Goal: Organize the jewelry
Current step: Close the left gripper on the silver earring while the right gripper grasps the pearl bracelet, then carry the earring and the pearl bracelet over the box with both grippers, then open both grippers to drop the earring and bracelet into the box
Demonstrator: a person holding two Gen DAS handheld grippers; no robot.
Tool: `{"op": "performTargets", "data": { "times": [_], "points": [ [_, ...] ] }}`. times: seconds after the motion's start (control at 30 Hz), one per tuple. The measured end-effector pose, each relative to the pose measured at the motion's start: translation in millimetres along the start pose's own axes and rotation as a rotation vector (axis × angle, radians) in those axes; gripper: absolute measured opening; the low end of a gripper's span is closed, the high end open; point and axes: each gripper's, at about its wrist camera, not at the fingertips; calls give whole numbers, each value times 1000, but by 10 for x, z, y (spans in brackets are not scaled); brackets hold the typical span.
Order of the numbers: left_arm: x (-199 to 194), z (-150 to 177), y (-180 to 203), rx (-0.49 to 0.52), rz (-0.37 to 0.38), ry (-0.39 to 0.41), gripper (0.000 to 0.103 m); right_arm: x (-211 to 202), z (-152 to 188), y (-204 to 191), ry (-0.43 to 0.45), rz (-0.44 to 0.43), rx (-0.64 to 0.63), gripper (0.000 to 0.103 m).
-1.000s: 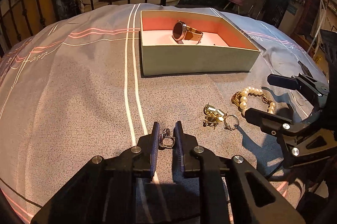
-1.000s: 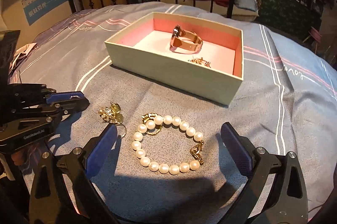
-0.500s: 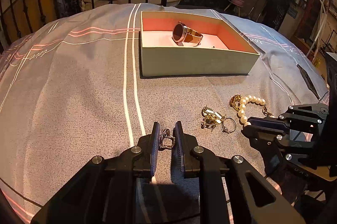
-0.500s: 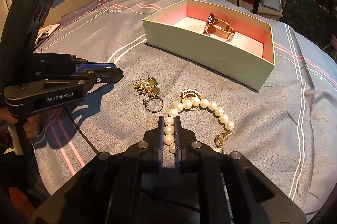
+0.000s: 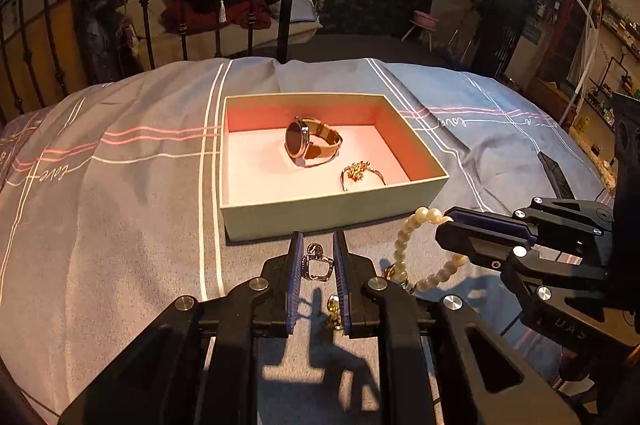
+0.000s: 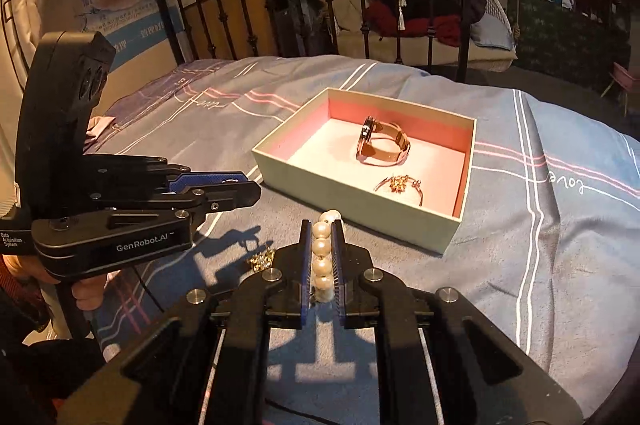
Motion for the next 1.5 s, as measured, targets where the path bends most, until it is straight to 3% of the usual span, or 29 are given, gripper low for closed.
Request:
{"op": "performTargets", "data": {
  "times": [0.23,0.53,1.5],
  "points": [
    [61,-473,-63,-17,-19,40,15,57,-385,115,60,33,14,10],
    [241,-766,-134,-37,-23,36,15,157,-650,216,101,49,39,10],
    [1006,-687,-257,-73,-17,-144,15,877,-445,336,-70,84,44,10]
  ]
}}
Point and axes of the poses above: each gripper's, at about its wrist camera, not at the fingertips, and x roughly the way its jaws point, y to its right, z to its underside, and after that the axes turned 9 degrees about x, right-handed
